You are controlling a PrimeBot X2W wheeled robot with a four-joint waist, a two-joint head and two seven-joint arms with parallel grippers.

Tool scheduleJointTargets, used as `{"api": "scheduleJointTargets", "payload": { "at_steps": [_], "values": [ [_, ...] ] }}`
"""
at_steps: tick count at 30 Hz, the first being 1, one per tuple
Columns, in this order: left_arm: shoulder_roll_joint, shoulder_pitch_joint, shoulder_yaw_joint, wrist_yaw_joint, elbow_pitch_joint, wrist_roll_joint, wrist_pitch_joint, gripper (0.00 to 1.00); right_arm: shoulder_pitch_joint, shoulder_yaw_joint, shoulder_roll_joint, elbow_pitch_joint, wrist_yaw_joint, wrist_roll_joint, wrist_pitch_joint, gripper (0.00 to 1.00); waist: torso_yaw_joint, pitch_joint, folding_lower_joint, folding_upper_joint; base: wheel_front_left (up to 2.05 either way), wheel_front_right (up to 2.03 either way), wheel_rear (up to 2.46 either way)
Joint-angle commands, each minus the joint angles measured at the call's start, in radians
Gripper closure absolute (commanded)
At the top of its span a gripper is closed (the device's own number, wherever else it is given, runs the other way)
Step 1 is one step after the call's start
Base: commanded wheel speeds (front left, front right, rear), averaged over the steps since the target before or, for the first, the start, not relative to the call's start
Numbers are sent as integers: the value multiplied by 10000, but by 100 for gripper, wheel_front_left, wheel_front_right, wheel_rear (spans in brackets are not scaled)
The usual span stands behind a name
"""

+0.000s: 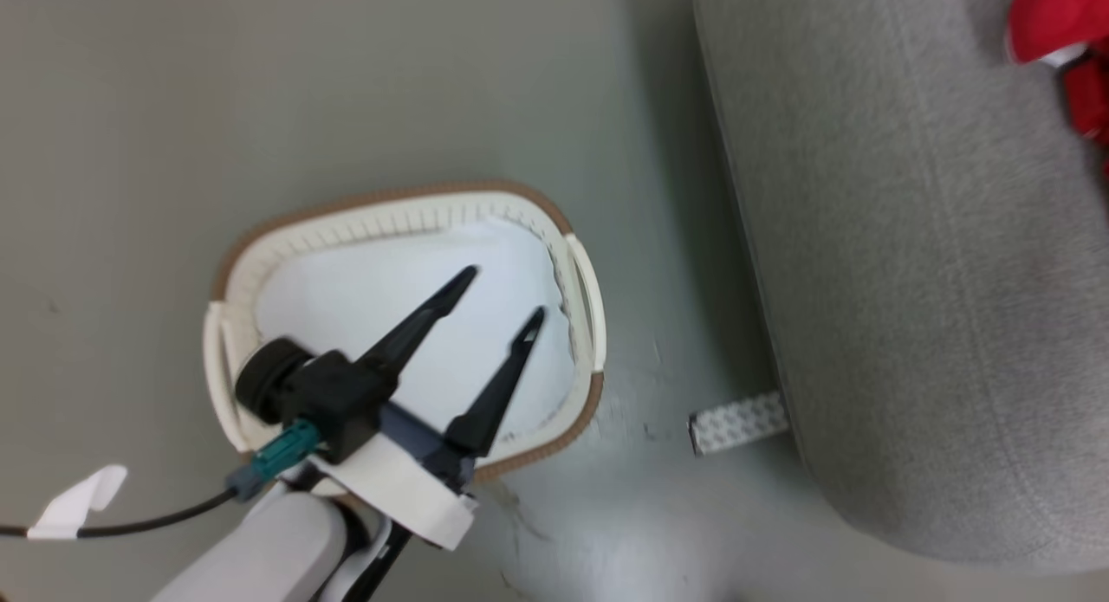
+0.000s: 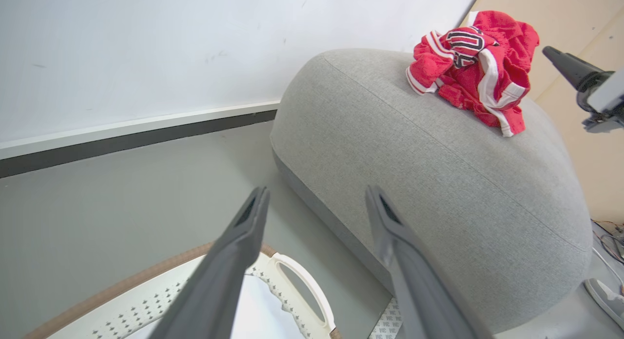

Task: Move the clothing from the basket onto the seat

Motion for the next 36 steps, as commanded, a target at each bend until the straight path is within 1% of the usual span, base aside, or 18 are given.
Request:
{"api": "scheduleJointTargets", "payload": {
  "at_steps": [1, 5, 8, 11, 14, 18, 22, 25, 28, 36],
  "values": [
    [-37, 313, 89, 89, 179, -173, -189, 0, 598, 328, 28, -264, -22, 75, -10, 0, 229, -955, 0, 1, 0, 0, 0],
    [-292, 1141, 618, 450, 916, -592, -674, 0, 2236, 1646, 12, -1120, -22, 148, -10, 0, 591, -2286, 0, 1, 0, 0, 0],
    [-643, 1804, 1114, 680, 1385, -832, -809, 0, 3245, 2327, 6, -1629, -22, 91, -11, 0, 976, -3207, 0, 1, 0, 0, 0],
    [-1078, 2465, 1839, 743, 1608, -662, -817, 0, 4165, 2906, 6, -2126, -22, 34, -11, 0, 1438, -4041, 0, 1, 0, 0, 0],
    [-1568, 3292, 2529, 622, 1770, -279, -816, 0, 5006, 3451, 9, -2383, -22, -175, -11, 0, 1935, -4795, 0, 1, 0, 0, 0],
    [-2152, 4345, 3361, 338, 2021, 188, -819, 0, 5877, 3969, 9, -2510, -22, -337, -12, 0, 2439, -5671, 0, 1, 0, 0, 0],
    [-2624, 5305, 4037, 35, 2335, 680, -821, 0, 6670, 4284, 0, -2442, -22, -117, -12, 0, 2793, -6454, 0, 1, 0, 0, 0],
    [-2896, 5779, 4550, -170, 2439, 987, -821, 0, 7122, 4450, 11, -2350, -22, 138, -12, 0, 2993, -6778, 0, 1, 0, 0, 0],
    [-3184, 6123, 4994, -346, 2492, 1298, -822, 0, 7427, 4725, 12, -2215, -22, 143, -10, 0, 3111, -6990, 0, 1, 0, 0, 0],
    [-3730, 6375, 5618, -809, 2750, 1916, -822, 0, 7351, 5215, 9, -1827, -22, 373, -12, 0, 3343, -7188, 0, 1, 0, 0, 0]
  ]
}}
